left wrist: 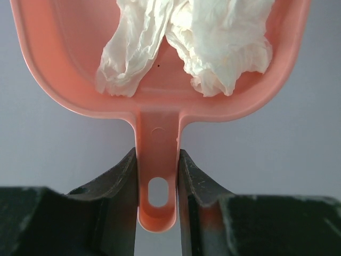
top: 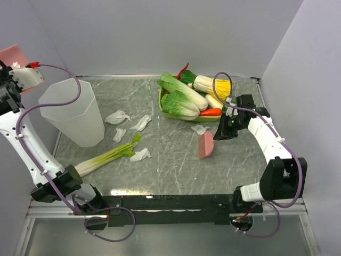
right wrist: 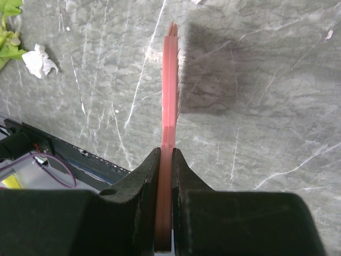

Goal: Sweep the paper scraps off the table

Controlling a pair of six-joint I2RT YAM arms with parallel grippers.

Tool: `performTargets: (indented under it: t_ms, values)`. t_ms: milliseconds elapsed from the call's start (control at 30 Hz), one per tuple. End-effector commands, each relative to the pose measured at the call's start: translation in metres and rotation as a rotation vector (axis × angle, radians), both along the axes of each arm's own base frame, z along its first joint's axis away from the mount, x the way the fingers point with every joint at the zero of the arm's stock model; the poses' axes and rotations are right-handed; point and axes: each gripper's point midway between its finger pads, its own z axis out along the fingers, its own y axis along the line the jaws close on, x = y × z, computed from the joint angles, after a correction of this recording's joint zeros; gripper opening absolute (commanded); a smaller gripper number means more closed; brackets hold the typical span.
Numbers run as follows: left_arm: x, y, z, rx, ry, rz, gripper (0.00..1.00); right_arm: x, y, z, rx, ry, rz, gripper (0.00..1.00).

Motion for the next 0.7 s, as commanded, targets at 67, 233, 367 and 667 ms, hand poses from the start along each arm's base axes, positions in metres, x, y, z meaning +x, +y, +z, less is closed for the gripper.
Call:
performTargets:
  t_ms: [67,233,367,667]
  values:
    - [0.008,-0.008,0.051,0.216,-0.034,-0.107,0.01,0.010,0.002,0.021,0.009,-0.083,-0.003,0.00]
    - [0.016,-0.018,0.042,0.246,0.007,-0.180,0.01,0.011,0.002,0.022,0.008,-0.091,-0.002,0.00]
    - [0.014,-0.033,0.038,0.357,0.036,-0.265,0.01,0.011,0.001,0.023,0.006,-0.097,0.001,0.00]
    - [0.020,-0.030,0.026,0.348,0.046,-0.254,0.01,0.015,0.002,0.048,0.010,-0.196,0.032,0.00]
